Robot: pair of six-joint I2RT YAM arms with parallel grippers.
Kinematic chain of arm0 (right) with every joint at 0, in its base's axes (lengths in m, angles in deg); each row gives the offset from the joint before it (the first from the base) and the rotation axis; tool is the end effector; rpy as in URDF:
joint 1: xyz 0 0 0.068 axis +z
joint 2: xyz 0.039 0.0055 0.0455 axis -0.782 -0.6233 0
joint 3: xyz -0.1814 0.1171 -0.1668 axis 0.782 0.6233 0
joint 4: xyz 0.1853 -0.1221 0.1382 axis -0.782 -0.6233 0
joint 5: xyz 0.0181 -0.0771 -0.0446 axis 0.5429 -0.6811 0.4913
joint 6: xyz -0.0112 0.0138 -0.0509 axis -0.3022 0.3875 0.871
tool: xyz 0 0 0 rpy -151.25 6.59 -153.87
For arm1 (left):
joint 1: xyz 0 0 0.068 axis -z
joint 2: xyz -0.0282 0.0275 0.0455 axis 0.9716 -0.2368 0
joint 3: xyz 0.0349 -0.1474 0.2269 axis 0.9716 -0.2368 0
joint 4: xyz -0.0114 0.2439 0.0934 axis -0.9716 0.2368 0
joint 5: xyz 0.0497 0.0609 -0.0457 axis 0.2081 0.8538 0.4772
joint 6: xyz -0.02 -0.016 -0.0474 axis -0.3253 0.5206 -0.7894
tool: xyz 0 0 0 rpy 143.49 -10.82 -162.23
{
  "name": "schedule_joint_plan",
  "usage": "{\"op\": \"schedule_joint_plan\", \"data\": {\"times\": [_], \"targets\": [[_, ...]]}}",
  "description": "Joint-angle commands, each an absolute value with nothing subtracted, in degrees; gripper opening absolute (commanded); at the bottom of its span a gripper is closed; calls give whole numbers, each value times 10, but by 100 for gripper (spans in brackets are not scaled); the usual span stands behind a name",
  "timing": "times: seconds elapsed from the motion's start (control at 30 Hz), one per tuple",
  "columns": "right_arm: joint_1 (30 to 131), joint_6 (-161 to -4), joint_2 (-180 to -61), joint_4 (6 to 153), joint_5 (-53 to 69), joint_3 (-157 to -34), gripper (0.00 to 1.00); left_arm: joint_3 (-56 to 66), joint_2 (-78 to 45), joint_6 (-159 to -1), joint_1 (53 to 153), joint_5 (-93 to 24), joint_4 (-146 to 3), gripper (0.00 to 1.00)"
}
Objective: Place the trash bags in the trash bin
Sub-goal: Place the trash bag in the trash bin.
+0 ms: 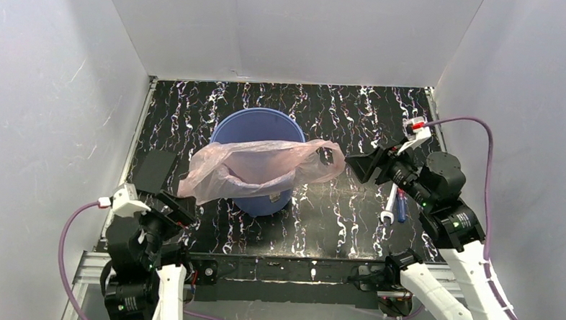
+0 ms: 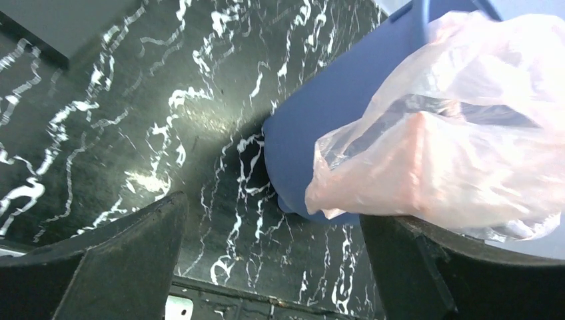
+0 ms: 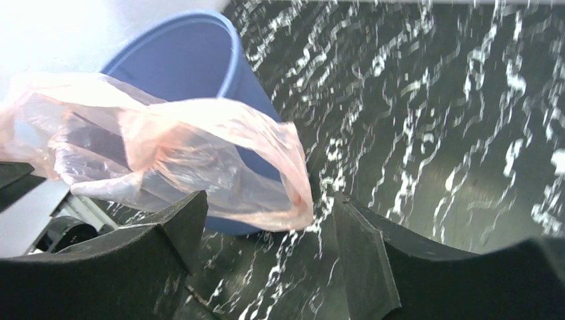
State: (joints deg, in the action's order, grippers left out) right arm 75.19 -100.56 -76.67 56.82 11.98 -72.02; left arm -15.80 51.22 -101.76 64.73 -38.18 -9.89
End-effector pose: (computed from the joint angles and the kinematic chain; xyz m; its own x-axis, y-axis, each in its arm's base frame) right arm 0.1250 0.0628 0.3788 -0.3621 0.2861 -0.8872 -0.4696 0.7662 0.4387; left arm 0.0014 -0.0073 0.3321 -0.2299 -0.5895 -0.7744 -0.1471 0.8076 -0.5711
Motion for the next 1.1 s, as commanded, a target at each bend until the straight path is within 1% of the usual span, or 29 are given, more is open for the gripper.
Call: {"op": "schedule_joint_plan", "data": {"times": [0.0,0.13,0.3,0.37,0.47,0.53,0.57,0.7,0.8,0.93,1.07], "targets": [[752,-869,-778,676,171,-743,77,-105,532,-980,644,-303,-80,98],[752,-797,-839,668,239,-792,75,-75,536,-930,644,-304,-110,98],[752,-697,-917,631,316,-859,73,-17,485,-808,644,-421,-179,98],[752,-663,-937,624,321,-882,72,11,458,-780,644,-451,-209,98],[752,-619,-962,614,337,-907,71,41,425,-686,651,-511,-250,98],[753,-579,-979,596,372,-919,66,58,399,-648,664,-561,-264,98],[753,-562,-986,587,384,-926,65,67,377,-639,667,-584,-268,98],[753,-530,-1000,587,409,-939,65,78,330,-634,676,-679,-295,98],[753,-515,-1011,581,428,-952,65,73,303,-632,677,-720,-303,98],[753,-511,-1014,584,419,-951,65,79,274,-639,678,-760,-306,98],[753,-503,-1013,582,418,-951,66,109,237,-653,678,-792,-308,93]]}}
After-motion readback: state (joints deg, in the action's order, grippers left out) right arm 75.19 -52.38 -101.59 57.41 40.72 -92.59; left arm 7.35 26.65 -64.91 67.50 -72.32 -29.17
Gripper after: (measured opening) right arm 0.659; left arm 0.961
